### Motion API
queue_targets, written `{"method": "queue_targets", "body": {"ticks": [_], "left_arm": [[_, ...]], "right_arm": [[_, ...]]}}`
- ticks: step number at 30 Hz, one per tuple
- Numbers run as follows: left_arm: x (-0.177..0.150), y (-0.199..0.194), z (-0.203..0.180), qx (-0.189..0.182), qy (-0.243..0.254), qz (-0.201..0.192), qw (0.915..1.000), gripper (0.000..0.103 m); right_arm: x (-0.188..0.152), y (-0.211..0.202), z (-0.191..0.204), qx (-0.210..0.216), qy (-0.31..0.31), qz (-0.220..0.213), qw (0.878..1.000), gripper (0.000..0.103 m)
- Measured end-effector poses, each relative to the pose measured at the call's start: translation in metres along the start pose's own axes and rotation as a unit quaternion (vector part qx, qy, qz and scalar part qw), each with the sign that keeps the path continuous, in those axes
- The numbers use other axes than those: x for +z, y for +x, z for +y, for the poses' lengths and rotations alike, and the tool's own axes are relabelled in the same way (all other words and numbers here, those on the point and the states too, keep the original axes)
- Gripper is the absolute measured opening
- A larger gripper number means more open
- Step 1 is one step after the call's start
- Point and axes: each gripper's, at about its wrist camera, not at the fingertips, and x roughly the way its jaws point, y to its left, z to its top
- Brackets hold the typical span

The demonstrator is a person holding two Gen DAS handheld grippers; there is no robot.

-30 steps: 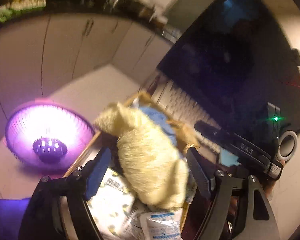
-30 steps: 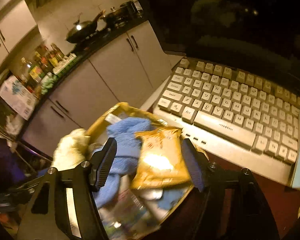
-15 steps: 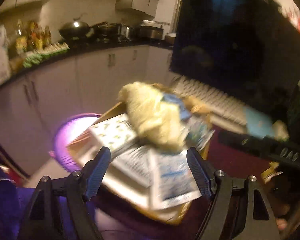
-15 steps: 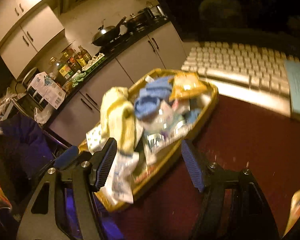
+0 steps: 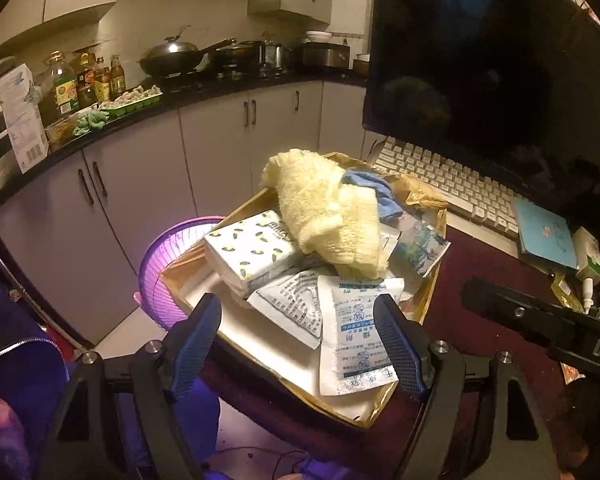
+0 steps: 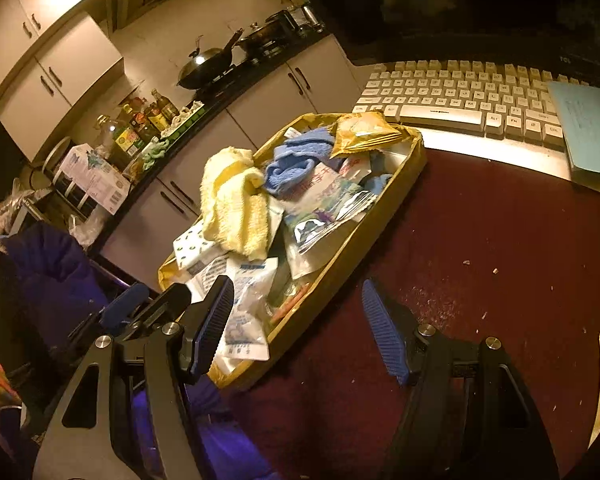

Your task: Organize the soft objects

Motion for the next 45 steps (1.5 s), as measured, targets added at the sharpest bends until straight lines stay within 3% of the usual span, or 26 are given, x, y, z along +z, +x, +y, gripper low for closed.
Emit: {"method": "queue_targets", "body": {"ticks": [16,45], "left_arm": [[-0.005,0.006,-0.001,0.017,0.004,0.019,0.9997,0.079],[-0.008,0.009,-0.001,0.014,0.005,0.027,0.9995,0.079]], "right_arm": [[-0.003,-0.005,0.010,-0.028,-0.020,-0.009,0.999,0.068],[-0.008,-0.002,0.016,-0.026,-0.024,-0.004,0.999,0.068]]}}
